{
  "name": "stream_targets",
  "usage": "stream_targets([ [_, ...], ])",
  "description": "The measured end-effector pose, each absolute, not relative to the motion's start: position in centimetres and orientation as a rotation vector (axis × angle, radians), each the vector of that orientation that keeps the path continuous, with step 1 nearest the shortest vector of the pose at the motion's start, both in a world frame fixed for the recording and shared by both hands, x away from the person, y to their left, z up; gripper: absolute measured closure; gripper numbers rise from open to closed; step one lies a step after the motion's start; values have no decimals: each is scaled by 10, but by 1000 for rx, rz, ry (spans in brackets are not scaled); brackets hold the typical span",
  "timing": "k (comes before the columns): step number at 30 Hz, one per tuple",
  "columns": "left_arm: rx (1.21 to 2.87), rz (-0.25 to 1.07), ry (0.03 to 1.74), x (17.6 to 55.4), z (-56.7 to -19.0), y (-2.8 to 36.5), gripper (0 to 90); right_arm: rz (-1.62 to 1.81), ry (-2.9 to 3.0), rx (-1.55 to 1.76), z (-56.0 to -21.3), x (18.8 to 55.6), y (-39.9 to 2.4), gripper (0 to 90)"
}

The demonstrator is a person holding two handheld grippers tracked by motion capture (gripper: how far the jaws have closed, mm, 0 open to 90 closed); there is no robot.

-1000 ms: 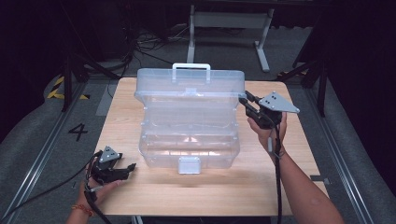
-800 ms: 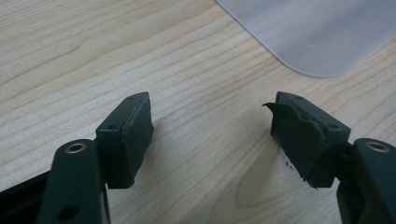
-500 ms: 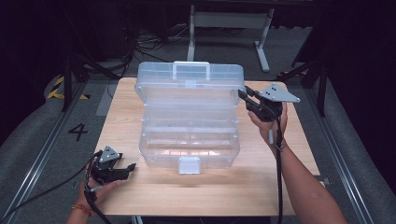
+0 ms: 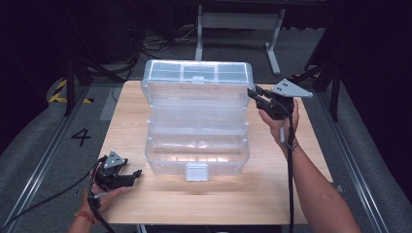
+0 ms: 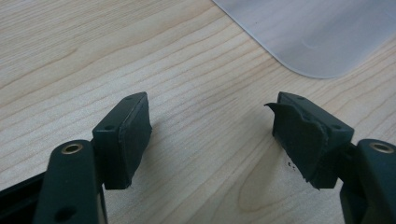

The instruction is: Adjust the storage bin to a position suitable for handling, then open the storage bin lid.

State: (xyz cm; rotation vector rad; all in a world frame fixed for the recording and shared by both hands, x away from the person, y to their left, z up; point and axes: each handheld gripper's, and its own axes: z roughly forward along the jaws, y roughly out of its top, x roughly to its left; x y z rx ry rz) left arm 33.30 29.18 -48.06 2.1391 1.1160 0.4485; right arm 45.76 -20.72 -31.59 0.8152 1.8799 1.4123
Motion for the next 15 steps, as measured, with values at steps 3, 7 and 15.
stream_targets([
  [3, 2140, 448, 1117, 333, -480, 292, 285, 1414, 1883, 818, -315, 460, -208, 754],
  [7, 2138, 452, 1119, 332, -481, 292, 284, 1416, 1892, 822, -314, 463, -208, 754],
  [15, 2134, 452, 1121, 331, -481, 292, 284, 1424, 1898, 832, -312, 474, -208, 756],
])
